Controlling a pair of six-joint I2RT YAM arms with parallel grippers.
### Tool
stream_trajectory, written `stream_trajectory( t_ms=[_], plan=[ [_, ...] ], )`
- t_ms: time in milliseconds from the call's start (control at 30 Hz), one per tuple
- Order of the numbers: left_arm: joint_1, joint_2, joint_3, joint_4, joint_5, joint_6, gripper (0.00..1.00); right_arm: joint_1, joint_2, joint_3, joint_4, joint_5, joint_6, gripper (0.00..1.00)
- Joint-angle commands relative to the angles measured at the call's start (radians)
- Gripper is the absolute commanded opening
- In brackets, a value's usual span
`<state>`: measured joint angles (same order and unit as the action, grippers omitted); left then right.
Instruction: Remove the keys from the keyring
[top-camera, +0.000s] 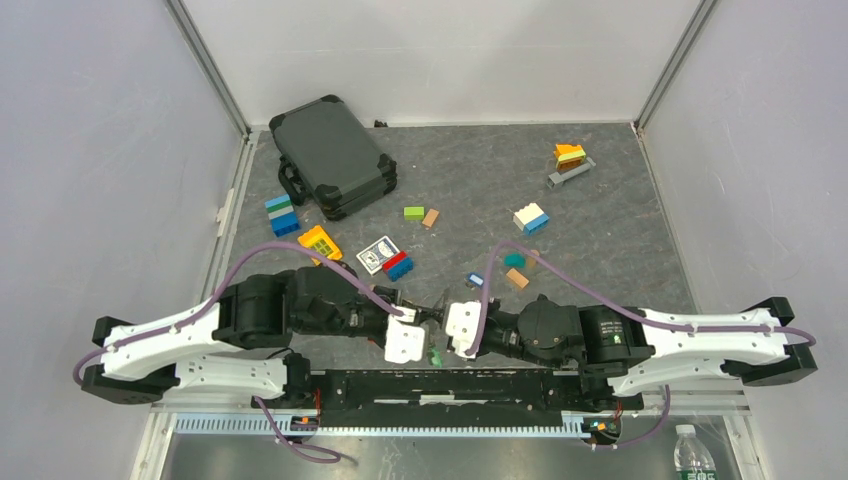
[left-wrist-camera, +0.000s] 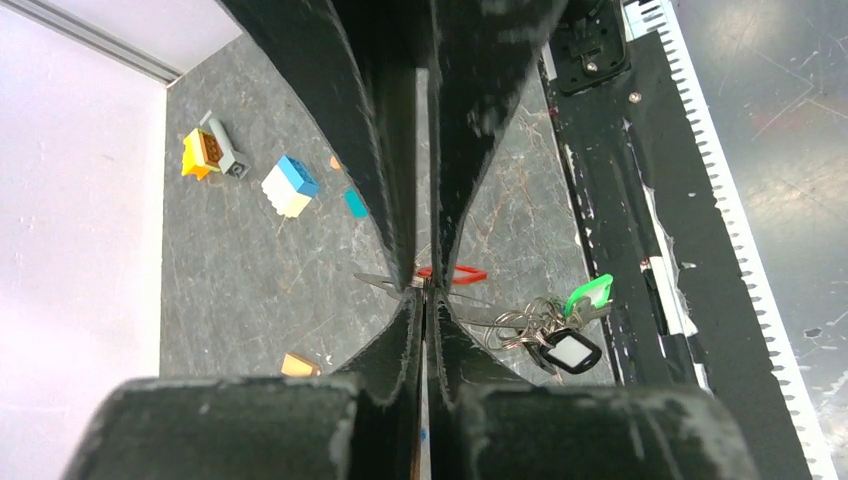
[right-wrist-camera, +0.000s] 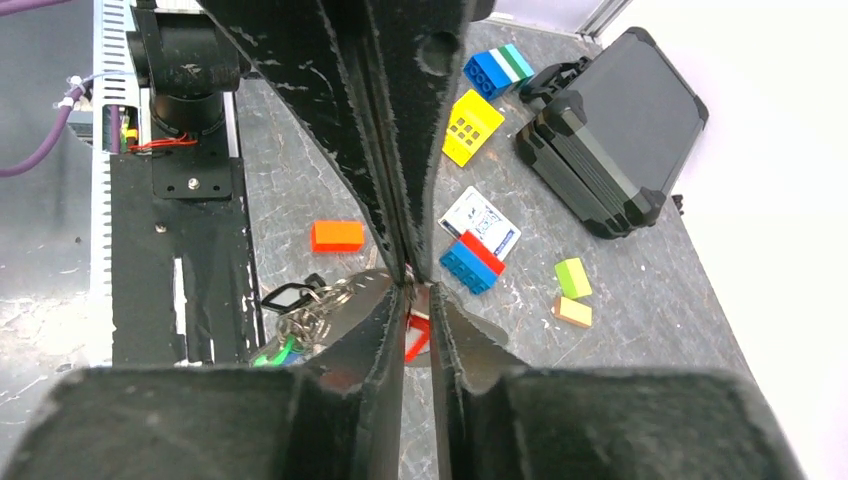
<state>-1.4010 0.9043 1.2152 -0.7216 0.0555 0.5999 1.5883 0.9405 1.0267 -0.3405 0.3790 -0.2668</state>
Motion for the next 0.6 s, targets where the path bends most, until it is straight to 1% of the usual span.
stream_trajectory(
  t_ms=[0,67,133,333,567],
  plan=[
    [-0.004,-0.045,-0.03,0.063,0.002,0.001,0.02,0.001,-0.076,-0.046,0.148,0.02,-0.018,0.24],
    [-0.004,-0.082,-0.061,0.108,-0.001,-0.011,0.02,0.002,-0.111,-0.091,0.198,0.021,-0.027,0.32],
    [-0.004,-0.122,-0.092,0.154,-0.005,-0.024,0.02,0.001,-0.141,-0.13,0.243,0.012,-0.031,0.36],
    [-0.004,-0.221,-0.181,0.284,0.016,-0.073,0.02,0.001,-0.175,-0.184,0.317,-0.033,-0.03,0.36],
    [-0.004,-0.239,-0.204,0.321,0.043,-0.098,0.02,0.002,-0.152,-0.198,0.385,-0.084,-0.019,0.36]
  ],
)
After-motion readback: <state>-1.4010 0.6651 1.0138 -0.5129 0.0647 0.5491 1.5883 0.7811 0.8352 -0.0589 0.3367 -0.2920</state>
